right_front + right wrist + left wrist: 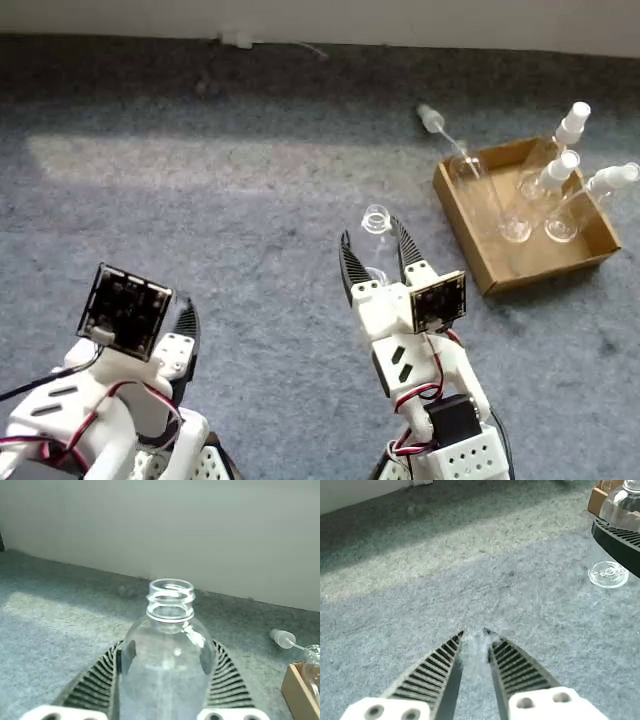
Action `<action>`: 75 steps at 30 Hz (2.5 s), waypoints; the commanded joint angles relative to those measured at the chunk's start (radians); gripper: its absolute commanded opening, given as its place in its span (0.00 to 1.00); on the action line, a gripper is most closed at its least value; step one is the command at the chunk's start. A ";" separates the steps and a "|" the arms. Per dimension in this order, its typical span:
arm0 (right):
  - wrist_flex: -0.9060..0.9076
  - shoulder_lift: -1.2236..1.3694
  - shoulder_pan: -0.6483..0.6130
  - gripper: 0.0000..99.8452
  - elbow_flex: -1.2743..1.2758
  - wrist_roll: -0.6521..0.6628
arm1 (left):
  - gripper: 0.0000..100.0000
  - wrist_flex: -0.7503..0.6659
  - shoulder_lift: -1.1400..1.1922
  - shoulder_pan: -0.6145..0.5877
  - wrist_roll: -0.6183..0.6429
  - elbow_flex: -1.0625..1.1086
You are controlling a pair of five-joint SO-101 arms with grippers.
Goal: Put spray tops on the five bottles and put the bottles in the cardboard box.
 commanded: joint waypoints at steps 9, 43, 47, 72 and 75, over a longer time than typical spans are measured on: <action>-0.027 -0.015 -0.007 0.08 0.153 0.012 | 0.00 -0.003 -0.248 -0.228 -0.009 0.130; 0.366 -0.013 -0.005 0.08 0.154 0.011 | 0.01 -0.546 -0.234 -0.325 -0.009 0.762; 0.366 -0.013 -0.004 0.08 0.154 0.011 | 0.01 -0.628 -0.140 -0.308 -0.011 0.684; 0.366 -0.013 -0.004 0.08 0.154 0.011 | 0.01 -1.287 1.090 -0.240 -0.009 -0.062; 0.366 -0.010 -0.004 0.08 0.154 0.011 | 0.01 -1.359 1.237 -0.193 -0.009 -0.165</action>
